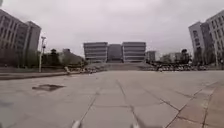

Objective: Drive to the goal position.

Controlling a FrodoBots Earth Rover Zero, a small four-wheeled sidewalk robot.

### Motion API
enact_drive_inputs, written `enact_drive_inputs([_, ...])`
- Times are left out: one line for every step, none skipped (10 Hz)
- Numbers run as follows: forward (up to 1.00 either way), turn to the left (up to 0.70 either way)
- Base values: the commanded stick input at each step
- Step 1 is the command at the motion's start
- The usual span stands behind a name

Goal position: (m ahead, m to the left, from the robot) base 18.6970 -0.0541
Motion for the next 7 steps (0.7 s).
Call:
enact_drive_inputs([0.70, 0.00])
enact_drive_inputs([0.70, 0.00])
enact_drive_inputs([0.70, 0.00])
enact_drive_inputs([0.70, 0.00])
enact_drive_inputs([0.70, 0.00])
enact_drive_inputs([0.70, 0.00])
enact_drive_inputs([0.70, 0.00])
